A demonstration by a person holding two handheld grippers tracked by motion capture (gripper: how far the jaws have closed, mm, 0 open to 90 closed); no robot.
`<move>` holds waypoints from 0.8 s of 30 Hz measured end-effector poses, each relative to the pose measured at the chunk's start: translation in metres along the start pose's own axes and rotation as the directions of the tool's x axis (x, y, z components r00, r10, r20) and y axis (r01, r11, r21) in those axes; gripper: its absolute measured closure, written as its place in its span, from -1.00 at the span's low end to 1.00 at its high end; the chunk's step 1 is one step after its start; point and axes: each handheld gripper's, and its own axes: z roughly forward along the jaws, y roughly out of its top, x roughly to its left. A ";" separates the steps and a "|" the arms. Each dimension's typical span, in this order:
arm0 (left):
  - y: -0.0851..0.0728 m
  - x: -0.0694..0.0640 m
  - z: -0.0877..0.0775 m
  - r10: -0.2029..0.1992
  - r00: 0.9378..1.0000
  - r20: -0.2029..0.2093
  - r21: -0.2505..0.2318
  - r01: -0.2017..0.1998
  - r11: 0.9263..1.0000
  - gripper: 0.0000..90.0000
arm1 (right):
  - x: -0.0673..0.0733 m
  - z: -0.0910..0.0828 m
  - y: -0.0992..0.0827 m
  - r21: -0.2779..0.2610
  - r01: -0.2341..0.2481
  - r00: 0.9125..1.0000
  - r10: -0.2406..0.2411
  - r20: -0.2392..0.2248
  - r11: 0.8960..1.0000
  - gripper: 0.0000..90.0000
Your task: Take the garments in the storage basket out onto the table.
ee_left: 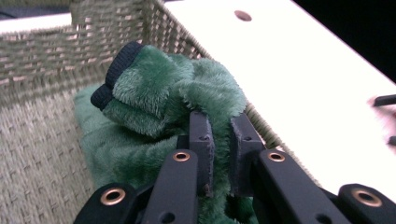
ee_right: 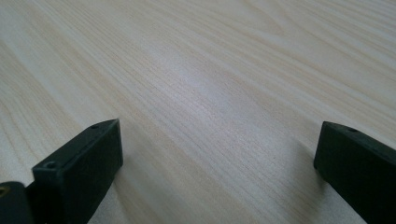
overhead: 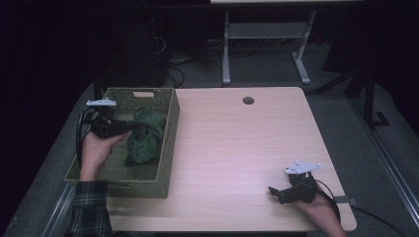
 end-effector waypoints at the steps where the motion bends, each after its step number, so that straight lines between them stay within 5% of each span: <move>1: 0.001 -0.002 -0.002 0.000 1.000 0.003 -0.008 0.000 1.000 0.81 | 0.000 0.000 0.000 -0.001 0.001 1.000 -0.001 0.000 1.000 -0.98; 24: 0.055 -0.044 -0.037 0.082 0.992 0.095 -0.115 -0.071 0.991 0.86 | 0.000 0.000 0.000 0.001 -0.005 1.000 0.005 0.004 1.000 -0.98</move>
